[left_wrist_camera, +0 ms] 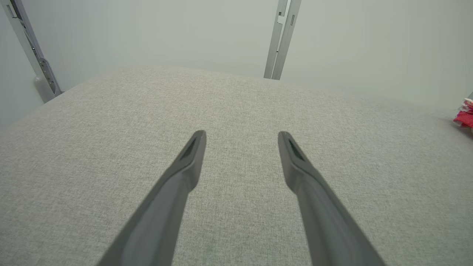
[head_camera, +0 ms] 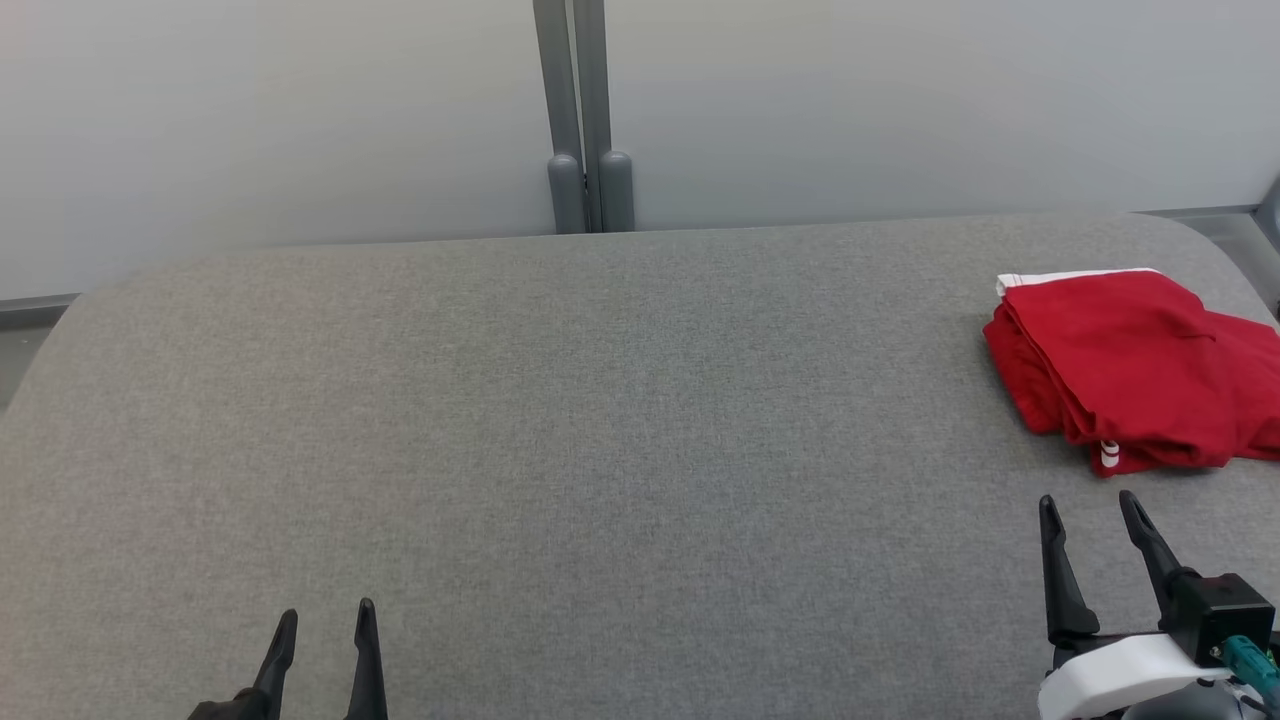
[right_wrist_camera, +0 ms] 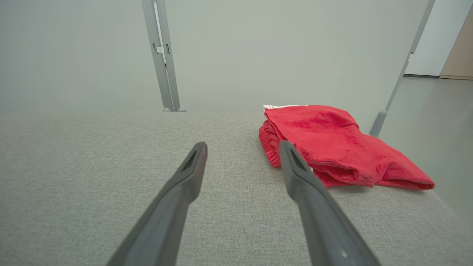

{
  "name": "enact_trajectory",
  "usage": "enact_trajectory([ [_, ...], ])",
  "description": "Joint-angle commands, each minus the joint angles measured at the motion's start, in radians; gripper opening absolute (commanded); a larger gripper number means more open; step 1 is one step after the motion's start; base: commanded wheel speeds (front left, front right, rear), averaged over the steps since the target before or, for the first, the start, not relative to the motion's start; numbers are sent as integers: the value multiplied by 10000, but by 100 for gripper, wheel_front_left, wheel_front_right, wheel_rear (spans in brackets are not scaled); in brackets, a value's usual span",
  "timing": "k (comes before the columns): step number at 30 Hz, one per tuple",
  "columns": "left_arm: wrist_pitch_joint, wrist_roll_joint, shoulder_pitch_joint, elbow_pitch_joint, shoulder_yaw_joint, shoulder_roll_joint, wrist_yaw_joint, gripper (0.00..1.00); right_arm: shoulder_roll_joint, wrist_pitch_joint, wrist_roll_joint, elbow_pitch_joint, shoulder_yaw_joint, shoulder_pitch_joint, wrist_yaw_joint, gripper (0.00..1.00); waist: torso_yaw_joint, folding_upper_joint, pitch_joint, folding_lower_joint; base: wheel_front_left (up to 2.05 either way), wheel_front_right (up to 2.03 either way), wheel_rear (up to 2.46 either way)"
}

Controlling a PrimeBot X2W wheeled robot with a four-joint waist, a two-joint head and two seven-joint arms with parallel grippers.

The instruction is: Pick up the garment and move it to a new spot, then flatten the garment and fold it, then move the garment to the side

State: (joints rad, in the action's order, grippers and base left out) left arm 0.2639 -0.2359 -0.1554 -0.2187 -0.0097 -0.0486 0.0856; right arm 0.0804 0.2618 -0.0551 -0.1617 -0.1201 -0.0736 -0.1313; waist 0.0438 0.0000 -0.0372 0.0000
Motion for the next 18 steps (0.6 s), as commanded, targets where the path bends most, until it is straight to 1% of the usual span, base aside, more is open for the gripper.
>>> enact_trajectory([
  [1,1,9,-39,-69,44,-41,57,100,-47,32,103,104,-38,-147,12,100,115,0,-82,0,0,0,0],
  [8,1,-45,97,-269,19,-40,183,100,-236,34,225,140,-46,-173,12,100,167,0,-72,0,0,0,0],
  [17,1,3,299,-387,-85,-38,269,100,-279,36,277,-108,-38,-134,12,100,152,0,-51,0,0,0,0],
  [18,-1,11,145,-390,-82,-2,215,0,-290,0,224,-114,-27,-92,0,0,153,0,-51,0,0,0,0],
])
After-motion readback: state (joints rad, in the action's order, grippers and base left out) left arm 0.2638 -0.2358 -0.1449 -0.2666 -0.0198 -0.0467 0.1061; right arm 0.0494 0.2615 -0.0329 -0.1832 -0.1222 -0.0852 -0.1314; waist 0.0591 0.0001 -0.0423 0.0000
